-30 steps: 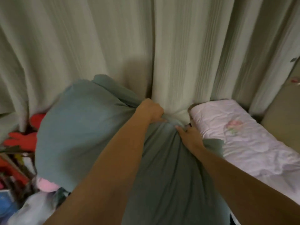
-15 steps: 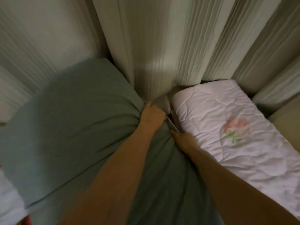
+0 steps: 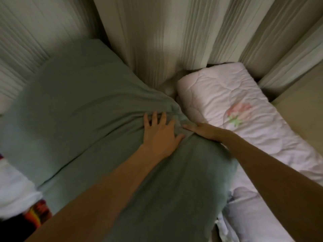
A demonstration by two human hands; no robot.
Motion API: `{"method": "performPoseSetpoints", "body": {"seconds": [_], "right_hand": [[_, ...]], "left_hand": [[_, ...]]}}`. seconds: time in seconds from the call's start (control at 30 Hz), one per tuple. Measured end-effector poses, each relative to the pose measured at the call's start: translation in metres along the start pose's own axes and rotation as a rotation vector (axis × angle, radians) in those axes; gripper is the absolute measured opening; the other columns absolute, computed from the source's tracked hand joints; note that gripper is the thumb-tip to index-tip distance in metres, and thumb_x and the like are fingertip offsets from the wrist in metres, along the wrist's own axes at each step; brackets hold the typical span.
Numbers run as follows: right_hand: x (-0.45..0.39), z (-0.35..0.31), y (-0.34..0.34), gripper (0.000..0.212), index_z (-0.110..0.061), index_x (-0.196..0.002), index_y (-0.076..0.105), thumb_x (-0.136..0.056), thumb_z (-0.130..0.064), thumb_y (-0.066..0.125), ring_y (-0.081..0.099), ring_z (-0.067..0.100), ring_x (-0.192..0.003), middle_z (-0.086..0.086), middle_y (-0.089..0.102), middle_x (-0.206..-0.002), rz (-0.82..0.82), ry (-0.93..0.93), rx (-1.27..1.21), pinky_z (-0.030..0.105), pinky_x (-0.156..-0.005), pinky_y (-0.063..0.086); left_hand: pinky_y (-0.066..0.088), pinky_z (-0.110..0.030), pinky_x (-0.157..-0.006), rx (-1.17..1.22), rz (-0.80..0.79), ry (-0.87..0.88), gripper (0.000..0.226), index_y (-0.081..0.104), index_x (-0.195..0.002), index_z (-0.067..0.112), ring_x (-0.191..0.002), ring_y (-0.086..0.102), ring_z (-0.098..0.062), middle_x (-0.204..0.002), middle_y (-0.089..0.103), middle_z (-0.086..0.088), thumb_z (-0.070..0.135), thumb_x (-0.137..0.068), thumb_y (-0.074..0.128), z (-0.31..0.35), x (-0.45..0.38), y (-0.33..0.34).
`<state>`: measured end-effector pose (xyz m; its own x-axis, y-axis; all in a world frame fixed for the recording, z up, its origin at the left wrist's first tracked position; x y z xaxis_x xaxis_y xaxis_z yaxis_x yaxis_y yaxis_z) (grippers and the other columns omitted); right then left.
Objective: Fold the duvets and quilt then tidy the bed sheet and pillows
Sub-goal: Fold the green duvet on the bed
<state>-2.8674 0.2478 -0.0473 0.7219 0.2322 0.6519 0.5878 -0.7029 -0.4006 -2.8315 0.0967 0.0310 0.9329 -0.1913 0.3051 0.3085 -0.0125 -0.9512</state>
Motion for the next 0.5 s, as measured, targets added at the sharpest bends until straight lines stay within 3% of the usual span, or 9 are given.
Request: {"method": "performPoseSetpoints", "body": {"seconds": [0.07, 0.13, 0.2, 0.27, 0.33, 0.43, 0.5], "right_hand": [[0.022, 0.013, 0.003, 0.091, -0.028, -0.145, 0.039, -0.071, -0.078, 0.055, 0.044, 0.010, -0.129, -0.010, 0.044, -0.144, -0.094, 0.003, -0.009, 0.031, -0.114, 0.026], [0.037, 0.029, 0.008, 0.102, -0.030, -0.146, 0.035, -0.062, -0.079, 0.063, 0.046, 0.009, -0.126, -0.011, 0.043, -0.145, -0.072, 0.015, -0.051, 0.030, -0.112, 0.029], [0.045, 0.046, 0.016, 0.107, -0.029, -0.148, 0.030, -0.060, -0.076, 0.069, 0.044, 0.013, -0.128, -0.008, 0.042, -0.145, 0.016, 0.030, -0.080, 0.030, -0.109, 0.030], [0.049, 0.048, 0.024, 0.106, -0.025, -0.148, 0.027, -0.064, -0.072, 0.069, 0.041, 0.019, -0.132, -0.003, 0.040, -0.147, 0.100, 0.027, -0.038, 0.033, -0.111, 0.030], [0.046, 0.045, 0.025, 0.116, -0.024, -0.148, 0.026, -0.055, -0.082, 0.066, 0.040, 0.024, -0.133, 0.002, 0.039, -0.149, 0.175, 0.025, 0.049, 0.039, -0.112, 0.031], [0.032, 0.053, 0.023, 0.132, -0.028, -0.147, 0.028, -0.037, -0.096, 0.057, 0.037, 0.025, -0.136, 0.002, 0.036, -0.151, 0.194, 0.027, 0.113, 0.044, -0.112, 0.031], [0.023, 0.051, 0.022, 0.129, -0.029, -0.147, 0.031, -0.040, -0.099, 0.050, 0.034, 0.027, -0.137, 0.004, 0.036, -0.150, 0.170, -0.002, 0.154, 0.046, -0.112, 0.030]], "left_hand": [[-0.012, -0.056, -0.114, 0.030, -0.054, -0.006, 0.082, 0.014, -0.153, 0.026, -0.148, -0.002, -0.031, -0.161, 0.009, -0.005, 0.074, -0.088, 0.026, 0.010, 0.009, 0.003], [-0.013, -0.055, -0.113, 0.057, -0.075, -0.022, 0.088, 0.014, -0.153, 0.025, -0.148, 0.000, -0.029, -0.161, 0.011, -0.004, 0.077, -0.084, 0.031, 0.016, 0.016, 0.008], [-0.008, -0.055, -0.115, 0.025, -0.017, -0.008, 0.067, 0.036, -0.145, 0.023, -0.146, 0.016, -0.025, -0.153, 0.033, -0.004, 0.063, -0.091, 0.038, 0.019, 0.027, 0.014], [-0.001, -0.053, -0.118, -0.053, 0.124, 0.004, 0.035, 0.061, -0.120, 0.021, -0.133, 0.039, -0.022, -0.130, 0.058, -0.004, 0.039, -0.099, 0.040, 0.020, 0.040, 0.015], [0.001, -0.049, -0.118, -0.116, 0.218, 0.003, 0.029, 0.065, -0.109, 0.020, -0.123, 0.049, -0.020, -0.117, 0.065, -0.005, 0.024, -0.099, 0.038, 0.019, 0.048, 0.019], [-0.001, -0.046, -0.119, -0.034, 0.276, 0.013, 0.031, 0.064, -0.114, 0.022, -0.130, 0.042, -0.019, -0.122, 0.063, -0.003, 0.029, -0.100, 0.038, 0.022, 0.049, 0.022], [-0.003, -0.049, -0.118, 0.120, 0.224, 0.019, 0.050, 0.051, -0.134, 0.023, -0.142, 0.026, -0.023, -0.143, 0.048, -0.003, 0.053, -0.094, 0.043, 0.032, 0.055, 0.020]]}}
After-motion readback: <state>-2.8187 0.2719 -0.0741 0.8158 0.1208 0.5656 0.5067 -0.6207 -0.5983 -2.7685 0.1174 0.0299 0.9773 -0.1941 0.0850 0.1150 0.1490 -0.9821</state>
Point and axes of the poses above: each hand's wrist, its own x-axis away from the middle knuckle, its own y-axis out of the palm, z = x × y, the point moved 7 cm from there along -x, towards the middle knuckle
